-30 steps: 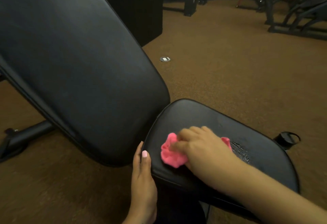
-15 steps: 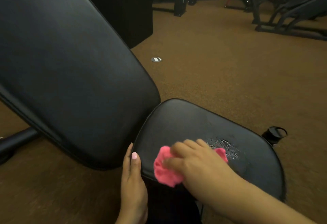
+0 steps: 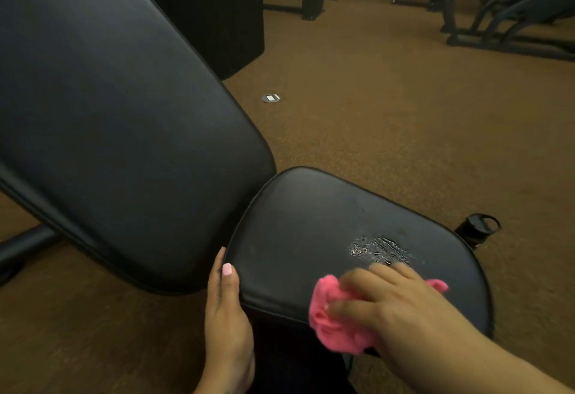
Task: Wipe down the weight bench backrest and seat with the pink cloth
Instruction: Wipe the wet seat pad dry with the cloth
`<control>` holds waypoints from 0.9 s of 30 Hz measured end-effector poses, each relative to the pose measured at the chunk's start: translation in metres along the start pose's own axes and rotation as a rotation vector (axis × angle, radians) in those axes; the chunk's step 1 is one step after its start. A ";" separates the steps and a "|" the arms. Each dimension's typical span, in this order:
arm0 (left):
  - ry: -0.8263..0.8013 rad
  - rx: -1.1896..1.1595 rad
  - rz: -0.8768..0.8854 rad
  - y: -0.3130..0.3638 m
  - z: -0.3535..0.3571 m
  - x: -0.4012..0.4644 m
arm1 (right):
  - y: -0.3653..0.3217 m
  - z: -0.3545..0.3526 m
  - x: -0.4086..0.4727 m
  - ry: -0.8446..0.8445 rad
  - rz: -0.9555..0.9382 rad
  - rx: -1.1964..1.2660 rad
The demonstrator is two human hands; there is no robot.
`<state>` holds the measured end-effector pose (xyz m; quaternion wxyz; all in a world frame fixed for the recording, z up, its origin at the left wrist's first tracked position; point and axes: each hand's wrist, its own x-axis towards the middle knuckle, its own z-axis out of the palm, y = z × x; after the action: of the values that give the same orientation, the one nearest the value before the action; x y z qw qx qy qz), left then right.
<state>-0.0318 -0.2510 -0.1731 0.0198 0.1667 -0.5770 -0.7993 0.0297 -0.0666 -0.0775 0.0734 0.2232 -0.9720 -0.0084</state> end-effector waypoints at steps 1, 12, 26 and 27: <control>-0.001 -0.013 -0.003 0.000 0.001 0.000 | 0.008 -0.001 -0.008 -0.004 0.008 -0.010; 0.015 -0.037 -0.024 0.004 0.003 -0.002 | 0.012 0.005 -0.012 0.080 0.085 -0.014; 0.032 -0.045 -0.034 0.005 0.004 -0.002 | 0.027 0.004 -0.035 0.084 0.150 -0.013; 0.030 -0.048 -0.032 0.005 0.004 -0.002 | 0.030 0.001 -0.044 0.068 0.141 -0.001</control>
<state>-0.0317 -0.2481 -0.1668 0.0198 0.1872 -0.5545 -0.8106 0.0554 -0.0209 -0.0835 0.1069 0.1543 -0.9822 0.0041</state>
